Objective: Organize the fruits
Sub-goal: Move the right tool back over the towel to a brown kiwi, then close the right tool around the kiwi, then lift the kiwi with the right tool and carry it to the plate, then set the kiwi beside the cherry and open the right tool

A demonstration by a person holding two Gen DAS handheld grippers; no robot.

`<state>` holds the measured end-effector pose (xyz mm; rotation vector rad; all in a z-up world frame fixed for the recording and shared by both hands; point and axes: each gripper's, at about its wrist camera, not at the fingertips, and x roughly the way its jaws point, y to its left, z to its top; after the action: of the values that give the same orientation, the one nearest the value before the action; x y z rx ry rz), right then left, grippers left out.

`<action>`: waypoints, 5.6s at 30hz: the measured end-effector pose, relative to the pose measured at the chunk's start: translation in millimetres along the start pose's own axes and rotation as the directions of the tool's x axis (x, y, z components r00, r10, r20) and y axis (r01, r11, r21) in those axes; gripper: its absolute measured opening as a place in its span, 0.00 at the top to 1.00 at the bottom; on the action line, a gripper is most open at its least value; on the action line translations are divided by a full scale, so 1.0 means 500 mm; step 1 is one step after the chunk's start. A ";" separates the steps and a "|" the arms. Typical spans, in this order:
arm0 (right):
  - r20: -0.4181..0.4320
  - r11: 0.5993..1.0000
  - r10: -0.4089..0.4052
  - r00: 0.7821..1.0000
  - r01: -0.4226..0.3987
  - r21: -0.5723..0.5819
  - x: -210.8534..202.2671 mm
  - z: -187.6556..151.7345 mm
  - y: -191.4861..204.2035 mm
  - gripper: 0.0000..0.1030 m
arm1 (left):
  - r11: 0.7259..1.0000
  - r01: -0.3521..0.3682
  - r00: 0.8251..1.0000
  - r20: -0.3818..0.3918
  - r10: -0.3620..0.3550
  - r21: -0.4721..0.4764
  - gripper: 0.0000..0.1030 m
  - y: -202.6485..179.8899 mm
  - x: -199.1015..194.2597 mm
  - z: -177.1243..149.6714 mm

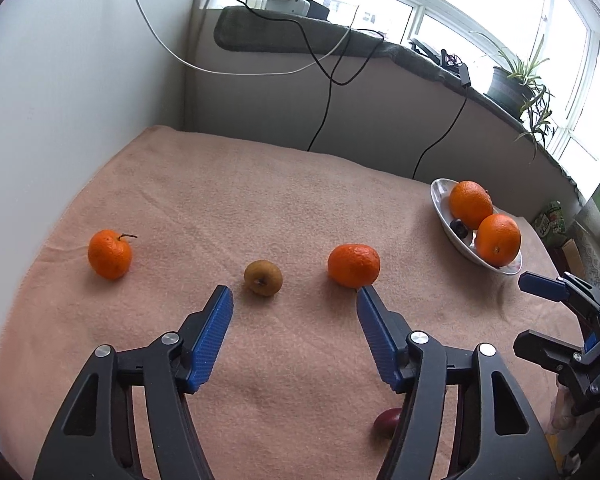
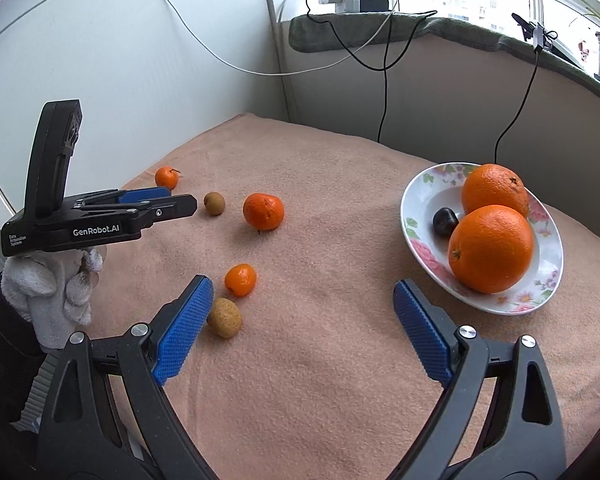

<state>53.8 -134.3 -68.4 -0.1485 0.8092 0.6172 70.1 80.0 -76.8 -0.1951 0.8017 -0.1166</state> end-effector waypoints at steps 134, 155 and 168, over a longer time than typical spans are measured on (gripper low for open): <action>0.008 0.940 -0.223 0.975 0.213 0.265 -0.033 -0.013 -0.348 0.71 | 0.946 0.238 0.968 -0.137 -0.211 0.222 0.75 -0.313 0.217 0.137; 0.059 0.934 -0.261 0.963 0.237 0.265 -0.060 -0.013 -0.347 0.19 | 0.947 0.224 0.973 -0.100 -0.206 0.231 0.29 -0.330 0.200 0.145; 0.076 0.933 -0.295 0.952 0.271 0.235 -0.076 -0.008 -0.318 0.10 | 0.953 0.159 0.987 -0.030 -0.157 0.258 0.23 -0.339 0.158 0.151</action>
<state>121.7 -283.0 -60.6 -0.0246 0.7274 0.2561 174.0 -89.9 -44.3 -0.0101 0.7715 -0.3720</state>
